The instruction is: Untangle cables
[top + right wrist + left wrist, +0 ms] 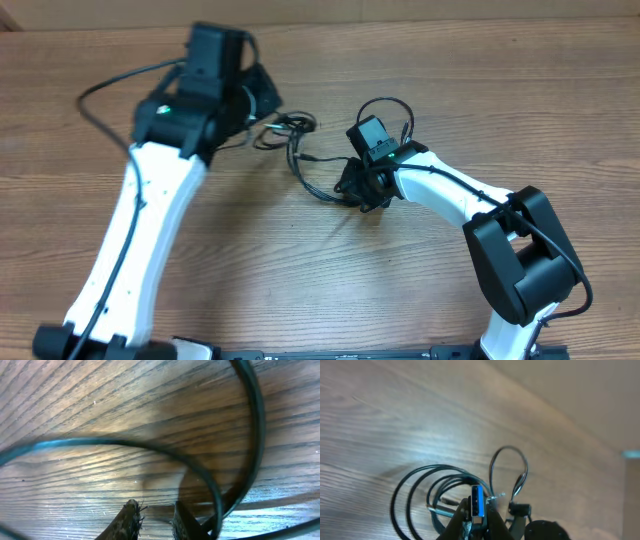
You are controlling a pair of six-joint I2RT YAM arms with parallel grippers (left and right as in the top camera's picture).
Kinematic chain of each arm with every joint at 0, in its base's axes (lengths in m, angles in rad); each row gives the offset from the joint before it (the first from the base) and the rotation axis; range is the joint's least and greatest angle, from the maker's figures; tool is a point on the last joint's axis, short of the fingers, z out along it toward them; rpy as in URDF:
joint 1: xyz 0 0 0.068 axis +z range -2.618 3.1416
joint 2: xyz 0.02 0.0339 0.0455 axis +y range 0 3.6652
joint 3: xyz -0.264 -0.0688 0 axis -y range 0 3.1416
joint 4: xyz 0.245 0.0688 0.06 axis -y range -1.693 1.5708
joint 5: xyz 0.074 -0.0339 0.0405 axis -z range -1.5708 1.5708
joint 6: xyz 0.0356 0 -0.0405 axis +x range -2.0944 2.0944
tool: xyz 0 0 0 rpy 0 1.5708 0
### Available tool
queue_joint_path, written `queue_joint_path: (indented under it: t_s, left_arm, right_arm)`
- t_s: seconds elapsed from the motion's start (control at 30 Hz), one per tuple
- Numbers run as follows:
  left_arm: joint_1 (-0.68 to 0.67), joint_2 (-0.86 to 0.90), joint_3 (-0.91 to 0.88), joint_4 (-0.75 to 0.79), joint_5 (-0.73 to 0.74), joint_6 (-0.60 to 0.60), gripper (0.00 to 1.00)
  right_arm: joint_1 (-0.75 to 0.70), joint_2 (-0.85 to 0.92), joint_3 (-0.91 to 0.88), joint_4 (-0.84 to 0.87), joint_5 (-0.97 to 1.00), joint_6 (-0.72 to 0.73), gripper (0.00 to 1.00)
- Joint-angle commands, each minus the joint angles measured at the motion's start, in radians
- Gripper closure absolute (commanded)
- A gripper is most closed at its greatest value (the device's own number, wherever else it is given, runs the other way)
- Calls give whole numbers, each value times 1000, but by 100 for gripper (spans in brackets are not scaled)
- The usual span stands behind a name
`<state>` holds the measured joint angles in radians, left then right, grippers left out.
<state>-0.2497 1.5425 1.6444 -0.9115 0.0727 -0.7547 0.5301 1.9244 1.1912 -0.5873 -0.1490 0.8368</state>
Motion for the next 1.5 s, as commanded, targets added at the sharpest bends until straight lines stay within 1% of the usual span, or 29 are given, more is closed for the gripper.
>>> queue_joint_path:
  t_s: [0.0,0.1,0.13,0.23,0.3,0.37,0.5,0.6,0.87,0.93,1.1,1.17,1.23,1.3,1.4,1.47]
  left_arm:
    - [42,-49,29,-10,-13,26,96]
    - [77,-52,28,-40,-13,42,96]
    - [85,-48,28,-56,-13,45,96]
    - [100,-28,27,-112,-14,80,96]
    - [100,-7,26,-150,-27,117,96]
    - [98,24,26,-195,-32,154,96]
    - [99,105,26,-263,-32,227,96]
    - [99,189,26,-300,-31,245,96]
    - [98,410,26,-360,11,357,96]
    - [98,444,26,-369,13,373,96]
    - [102,461,27,-366,13,409,96]
    - [106,452,27,-354,20,416,96]
    - [109,444,27,-336,50,459,96]
    - [111,439,27,-326,76,484,96]
    - [123,439,27,-313,141,491,96]
    - [140,439,27,-307,216,517,96]
  right_arm:
    - [-2,8,6,1,14,-3,78]
    - [-2,8,6,-3,14,-3,79]
    - [-2,8,6,-5,14,-3,82]
    - [-2,8,6,-6,15,-3,85]
    - [-2,8,6,-6,18,-25,92]
    - [-9,8,6,-5,23,-55,96]
    - [-43,8,6,-5,43,-56,96]
    - [-83,8,6,-5,44,-56,96]
    - [-164,8,6,6,25,-59,94]
    - [-165,8,6,11,-37,-127,96]
    - [-142,8,6,88,-306,-434,96]
    - [-128,8,6,121,-393,-511,96]
    - [-105,8,6,147,-423,-544,90]
    - [-83,8,6,163,-420,-562,75]
    - [-45,8,6,184,-378,-538,62]
    - [-19,8,6,191,-316,-461,61]
